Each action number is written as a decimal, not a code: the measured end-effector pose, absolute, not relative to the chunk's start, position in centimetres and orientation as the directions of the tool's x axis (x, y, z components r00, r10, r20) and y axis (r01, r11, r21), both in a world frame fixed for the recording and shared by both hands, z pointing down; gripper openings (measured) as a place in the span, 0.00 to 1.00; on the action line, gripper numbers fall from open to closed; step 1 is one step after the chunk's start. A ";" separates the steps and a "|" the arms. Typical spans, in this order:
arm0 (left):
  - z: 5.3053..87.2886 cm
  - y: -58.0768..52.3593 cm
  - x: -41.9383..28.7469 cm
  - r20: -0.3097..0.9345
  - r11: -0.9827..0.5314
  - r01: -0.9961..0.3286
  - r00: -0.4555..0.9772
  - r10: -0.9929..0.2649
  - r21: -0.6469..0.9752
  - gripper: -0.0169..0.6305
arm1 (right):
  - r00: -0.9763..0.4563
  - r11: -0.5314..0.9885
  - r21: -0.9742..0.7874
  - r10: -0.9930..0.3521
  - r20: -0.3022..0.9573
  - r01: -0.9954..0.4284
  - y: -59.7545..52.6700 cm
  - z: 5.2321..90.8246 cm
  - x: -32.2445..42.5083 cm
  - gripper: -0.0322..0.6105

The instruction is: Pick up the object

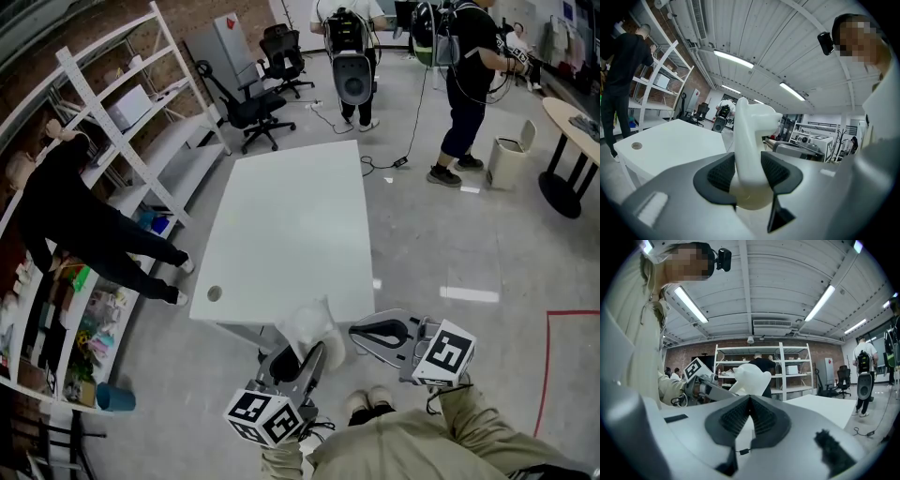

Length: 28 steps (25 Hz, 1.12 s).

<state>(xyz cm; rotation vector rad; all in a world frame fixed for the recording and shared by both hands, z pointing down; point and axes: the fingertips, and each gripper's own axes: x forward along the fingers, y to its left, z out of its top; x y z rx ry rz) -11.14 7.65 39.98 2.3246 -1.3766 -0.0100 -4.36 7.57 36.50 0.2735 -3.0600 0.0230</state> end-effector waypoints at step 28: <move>40.9 6.2 -11.3 0.225 -0.401 -0.839 0.498 -0.837 0.367 0.31 | -0.985 0.987 -0.015 -0.157 0.071 -0.158 5.8 37.3 -4.8 0.06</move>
